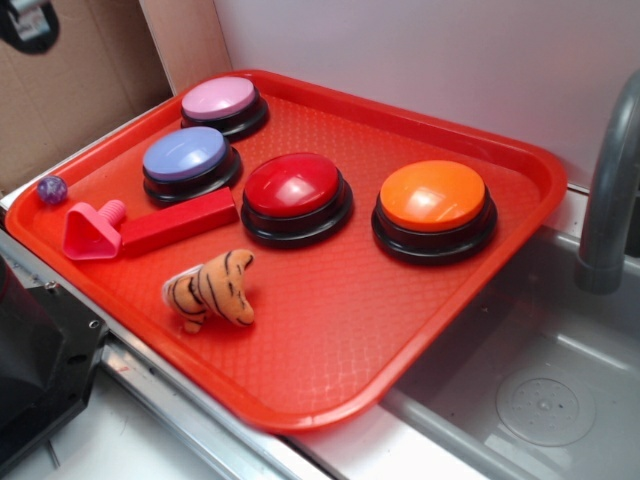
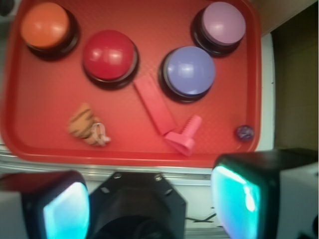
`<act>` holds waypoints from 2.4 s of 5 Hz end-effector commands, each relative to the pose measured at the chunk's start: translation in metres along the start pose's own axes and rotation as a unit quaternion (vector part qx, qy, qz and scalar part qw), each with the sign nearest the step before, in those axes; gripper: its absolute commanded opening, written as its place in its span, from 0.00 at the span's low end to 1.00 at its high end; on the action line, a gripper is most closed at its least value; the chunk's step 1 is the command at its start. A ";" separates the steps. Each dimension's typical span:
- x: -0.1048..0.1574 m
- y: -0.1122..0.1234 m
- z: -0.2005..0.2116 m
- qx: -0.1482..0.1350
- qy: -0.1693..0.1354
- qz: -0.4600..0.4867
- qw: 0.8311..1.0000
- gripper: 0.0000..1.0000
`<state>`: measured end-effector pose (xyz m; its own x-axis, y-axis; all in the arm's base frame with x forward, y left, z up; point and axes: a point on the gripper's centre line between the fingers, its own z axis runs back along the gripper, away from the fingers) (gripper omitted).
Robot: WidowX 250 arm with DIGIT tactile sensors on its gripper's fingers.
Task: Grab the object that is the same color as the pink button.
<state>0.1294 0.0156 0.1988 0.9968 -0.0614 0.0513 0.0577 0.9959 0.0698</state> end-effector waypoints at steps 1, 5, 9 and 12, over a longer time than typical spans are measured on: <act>0.006 0.034 -0.050 0.016 -0.005 -0.021 1.000 1.00; -0.004 0.051 -0.158 -0.007 0.087 -0.054 0.995 1.00; -0.009 0.046 -0.171 -0.033 0.091 -0.063 0.993 0.00; 0.002 0.043 -0.158 -0.026 0.081 -0.068 0.994 0.00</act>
<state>0.1346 0.0651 0.0362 0.9705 -0.1823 -0.1578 0.1817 0.9832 -0.0181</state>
